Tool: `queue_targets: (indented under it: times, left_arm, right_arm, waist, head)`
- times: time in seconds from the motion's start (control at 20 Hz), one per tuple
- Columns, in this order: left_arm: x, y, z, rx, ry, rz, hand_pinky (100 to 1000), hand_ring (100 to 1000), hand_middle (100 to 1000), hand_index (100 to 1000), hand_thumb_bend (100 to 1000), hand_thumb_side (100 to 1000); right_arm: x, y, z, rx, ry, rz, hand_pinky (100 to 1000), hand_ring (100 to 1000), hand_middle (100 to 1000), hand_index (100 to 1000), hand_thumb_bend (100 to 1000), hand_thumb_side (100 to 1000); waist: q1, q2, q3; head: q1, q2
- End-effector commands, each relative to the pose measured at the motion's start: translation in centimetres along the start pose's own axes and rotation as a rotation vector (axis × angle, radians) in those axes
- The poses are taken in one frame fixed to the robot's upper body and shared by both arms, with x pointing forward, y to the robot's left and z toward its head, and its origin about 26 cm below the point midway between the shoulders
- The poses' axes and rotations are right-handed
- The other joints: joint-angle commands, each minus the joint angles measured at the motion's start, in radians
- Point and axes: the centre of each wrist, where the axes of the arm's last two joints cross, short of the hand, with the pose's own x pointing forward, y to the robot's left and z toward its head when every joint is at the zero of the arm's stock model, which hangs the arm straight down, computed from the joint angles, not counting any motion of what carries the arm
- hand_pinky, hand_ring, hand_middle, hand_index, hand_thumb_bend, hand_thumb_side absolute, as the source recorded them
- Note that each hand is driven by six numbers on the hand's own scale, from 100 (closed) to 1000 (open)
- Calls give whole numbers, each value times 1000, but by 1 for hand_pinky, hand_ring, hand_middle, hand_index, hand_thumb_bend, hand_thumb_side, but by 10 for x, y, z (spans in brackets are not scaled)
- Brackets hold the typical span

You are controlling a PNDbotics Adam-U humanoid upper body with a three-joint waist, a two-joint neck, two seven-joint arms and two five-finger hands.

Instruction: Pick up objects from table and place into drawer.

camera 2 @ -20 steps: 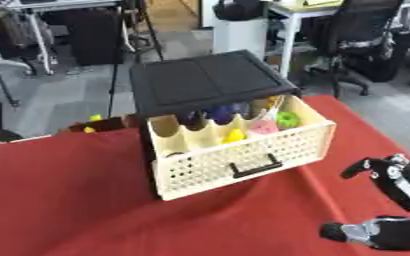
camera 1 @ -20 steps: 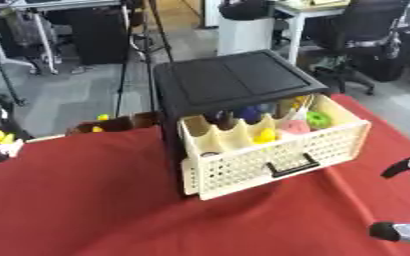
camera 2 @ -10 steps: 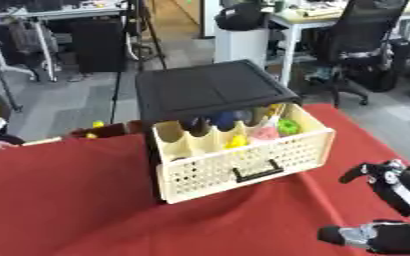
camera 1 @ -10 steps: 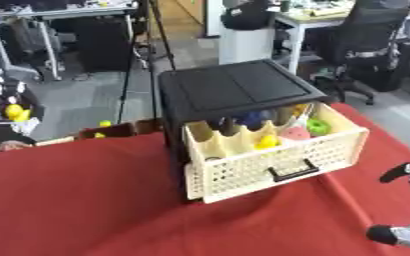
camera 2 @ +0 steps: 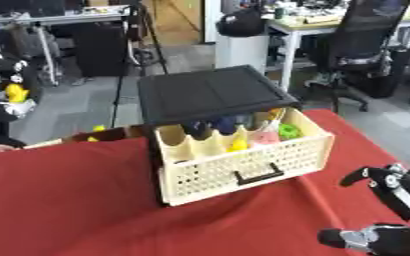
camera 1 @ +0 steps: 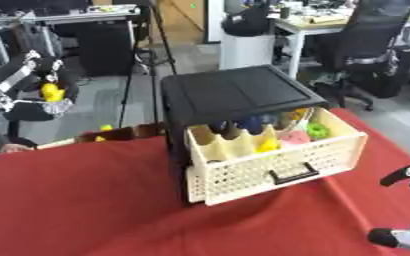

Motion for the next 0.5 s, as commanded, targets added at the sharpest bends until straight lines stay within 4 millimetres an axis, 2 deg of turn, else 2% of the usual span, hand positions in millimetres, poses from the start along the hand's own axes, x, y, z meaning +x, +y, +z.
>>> queue_targets:
  times: [0.05,0.5]
  left_arm:
    - [14,7,-23,-6,-78,-2,170,252,334,502,100,100]
    - [34,-21,-68,-60,-208,69,175,256,339,507,100,100]
  right_arm:
    - [1,-6,-2,-8,-10,13,100,100,100,672,1000,760]
    - [10,-1,-8,9,-49,-9,100,100,100,671,1000,761]
  waist:
    - [-3,-17,-4]
    - [-6,-26,-34]
  head:
    - [9,7]
    - [27,14]
